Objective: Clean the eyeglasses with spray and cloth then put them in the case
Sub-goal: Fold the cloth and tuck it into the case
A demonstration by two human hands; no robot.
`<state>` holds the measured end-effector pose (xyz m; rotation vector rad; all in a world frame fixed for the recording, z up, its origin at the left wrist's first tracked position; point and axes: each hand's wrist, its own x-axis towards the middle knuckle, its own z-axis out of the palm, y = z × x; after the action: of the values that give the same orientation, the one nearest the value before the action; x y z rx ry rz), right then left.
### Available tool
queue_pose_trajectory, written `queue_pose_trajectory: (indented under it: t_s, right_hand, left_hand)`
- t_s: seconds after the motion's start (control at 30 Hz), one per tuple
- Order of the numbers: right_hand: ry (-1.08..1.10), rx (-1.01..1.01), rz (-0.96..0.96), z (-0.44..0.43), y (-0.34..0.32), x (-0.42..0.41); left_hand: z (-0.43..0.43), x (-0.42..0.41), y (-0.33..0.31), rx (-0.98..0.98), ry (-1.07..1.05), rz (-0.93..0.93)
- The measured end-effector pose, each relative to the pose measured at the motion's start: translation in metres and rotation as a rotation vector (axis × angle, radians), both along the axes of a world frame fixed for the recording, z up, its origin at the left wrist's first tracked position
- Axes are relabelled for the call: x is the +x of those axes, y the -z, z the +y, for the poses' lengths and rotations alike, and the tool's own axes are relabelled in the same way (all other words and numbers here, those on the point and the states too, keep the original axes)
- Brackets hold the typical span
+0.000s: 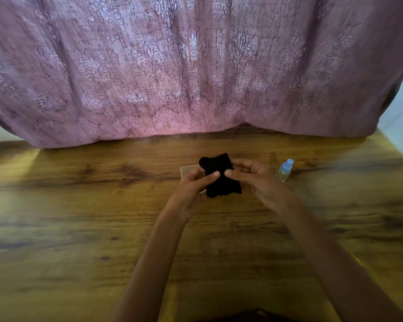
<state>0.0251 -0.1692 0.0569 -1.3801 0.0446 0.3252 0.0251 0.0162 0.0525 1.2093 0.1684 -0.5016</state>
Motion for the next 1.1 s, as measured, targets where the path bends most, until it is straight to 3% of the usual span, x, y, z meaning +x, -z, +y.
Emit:
queue_pose_trajectory:
  t_s: [0.27, 0.43, 0.77, 0.97, 1.1]
  right_hand:
    - [0.056, 0.045, 0.060, -0.003, 0.006, 0.003]
    - [0.036, 0.086, 0.025, -0.001, 0.006, 0.001]
    - [0.028, -0.193, -0.078, 0.003, 0.004, 0.000]
    - [0.006, -0.233, -0.108, 0.004, 0.003, -0.002]
    - [0.008, -0.244, -0.091, 0.002, 0.003, -0.001]
  left_hand:
    - [0.012, 0.001, -0.004, -0.058, 0.092, -0.061]
    - [0.010, 0.004, 0.003, -0.060, -0.063, -0.090]
    - [0.012, 0.004, 0.005, 0.017, -0.034, 0.016]
    - [0.011, 0.003, 0.000, 0.032, -0.016, 0.049]
    - [0.012, 0.002, 0.000, 0.122, 0.009, -0.027]
